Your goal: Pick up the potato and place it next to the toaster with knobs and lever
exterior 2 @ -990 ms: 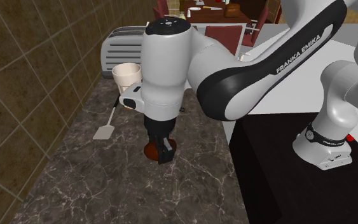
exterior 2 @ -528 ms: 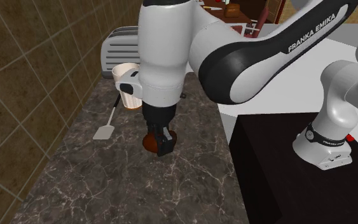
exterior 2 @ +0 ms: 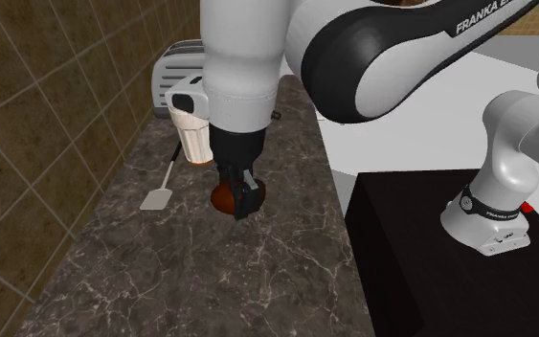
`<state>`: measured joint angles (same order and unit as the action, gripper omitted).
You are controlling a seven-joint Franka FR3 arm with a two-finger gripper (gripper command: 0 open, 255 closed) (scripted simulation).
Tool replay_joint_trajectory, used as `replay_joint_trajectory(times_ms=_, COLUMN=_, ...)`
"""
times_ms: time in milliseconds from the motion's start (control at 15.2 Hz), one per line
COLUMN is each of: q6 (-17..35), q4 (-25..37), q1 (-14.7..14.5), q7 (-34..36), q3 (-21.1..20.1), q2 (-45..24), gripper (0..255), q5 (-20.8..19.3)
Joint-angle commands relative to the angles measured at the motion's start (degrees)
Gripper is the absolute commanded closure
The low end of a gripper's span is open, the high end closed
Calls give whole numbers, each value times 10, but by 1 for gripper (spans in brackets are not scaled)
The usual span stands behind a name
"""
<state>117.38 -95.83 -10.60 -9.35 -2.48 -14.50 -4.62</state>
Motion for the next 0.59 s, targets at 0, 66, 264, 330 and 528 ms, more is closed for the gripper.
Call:
replay_joint_trajectory(times_ms=0, q6=-14, q4=12, q1=0, q7=-1, q3=0, q2=2, gripper=255, q5=1)
replay_joint_trajectory(times_ms=66, q6=-21, q4=18, q1=0, q7=-2, q3=0, q2=3, gripper=255, q5=1)
replay_joint_trajectory(times_ms=264, q6=-44, q4=38, q1=0, q7=-3, q3=0, q2=6, gripper=255, q5=2)
replay_joint_trajectory(times_ms=330, q6=-51, q4=45, q1=0, q7=-4, q3=0, q2=6, gripper=255, q5=2)
replay_joint_trajectory(times_ms=528, q6=-74, q4=66, q1=0, q7=-5, q3=-1, q2=7, gripper=255, q5=3)
